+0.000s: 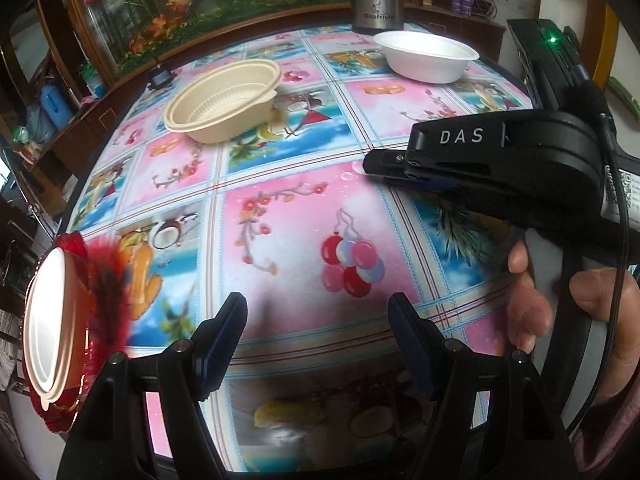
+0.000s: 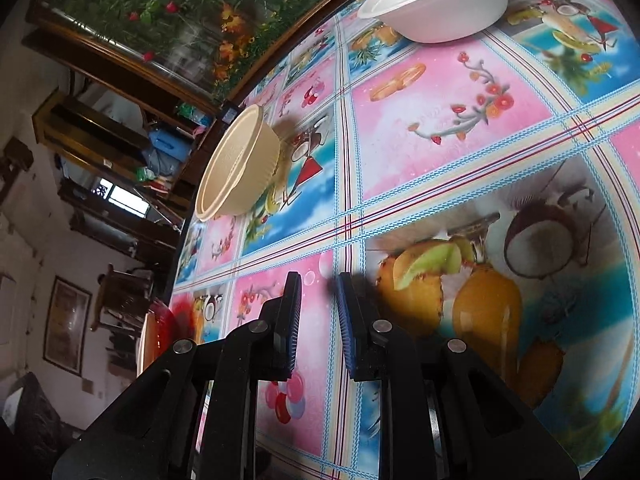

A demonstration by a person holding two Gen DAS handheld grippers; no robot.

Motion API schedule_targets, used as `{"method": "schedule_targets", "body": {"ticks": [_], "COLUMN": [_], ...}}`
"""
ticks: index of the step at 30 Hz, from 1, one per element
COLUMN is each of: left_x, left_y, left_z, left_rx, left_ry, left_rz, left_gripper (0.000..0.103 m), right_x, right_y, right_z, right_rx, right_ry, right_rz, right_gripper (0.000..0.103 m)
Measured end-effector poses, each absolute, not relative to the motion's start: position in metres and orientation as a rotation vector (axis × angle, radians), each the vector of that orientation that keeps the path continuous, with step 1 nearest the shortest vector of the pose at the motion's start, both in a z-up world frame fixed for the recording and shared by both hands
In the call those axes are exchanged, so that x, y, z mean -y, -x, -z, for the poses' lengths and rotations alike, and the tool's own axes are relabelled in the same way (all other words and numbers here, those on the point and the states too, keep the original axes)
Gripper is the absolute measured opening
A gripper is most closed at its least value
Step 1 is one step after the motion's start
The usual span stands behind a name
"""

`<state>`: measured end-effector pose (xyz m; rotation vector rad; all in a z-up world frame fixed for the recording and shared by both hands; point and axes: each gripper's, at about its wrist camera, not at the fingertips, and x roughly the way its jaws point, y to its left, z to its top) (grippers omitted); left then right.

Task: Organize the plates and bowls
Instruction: 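Open both grippers and move them from the stack toward the white plate, then grasp the rim of the second white plate with the right gripper and lift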

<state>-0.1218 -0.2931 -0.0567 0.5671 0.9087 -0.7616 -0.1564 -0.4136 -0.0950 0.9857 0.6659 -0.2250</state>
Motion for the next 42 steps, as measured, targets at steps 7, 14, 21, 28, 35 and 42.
{"method": "schedule_targets", "body": {"ticks": [7, 14, 21, 28, 35, 42], "left_x": [0.301, 0.292, 0.269, 0.258, 0.266, 0.269], "left_y": [0.101, 0.048, -0.026, -0.075, -0.097, -0.104], "left_z": [0.053, 0.034, 0.021, 0.026, 0.033, 0.042], "left_rx": [-0.948, -0.932, -0.979, -1.062, -1.059, -1.052], "left_ry": [-0.511, -0.406, -0.223, -0.023, 0.012, 0.026], "left_rz": [0.775, 0.685, 0.499, 0.395, 0.316, 0.238], "left_gripper": [0.073, 0.073, 0.074, 0.074, 0.075, 0.075], "right_x": [0.414, 0.413, 0.431, 0.457, 0.466, 0.478], "right_y": [0.156, 0.151, 0.129, 0.081, 0.042, 0.04], "right_z": [0.095, 0.093, 0.082, 0.038, 0.037, 0.056], "right_rx": [-0.664, -0.673, -0.744, -0.684, -0.709, -0.676], "right_ry": [-0.985, -0.965, -1.013, -0.989, -1.003, -1.058], "right_rz": [0.223, 0.225, 0.229, 0.209, 0.217, 0.242], "right_gripper": [0.018, 0.018, 0.018, 0.038, 0.038, 0.038]}}
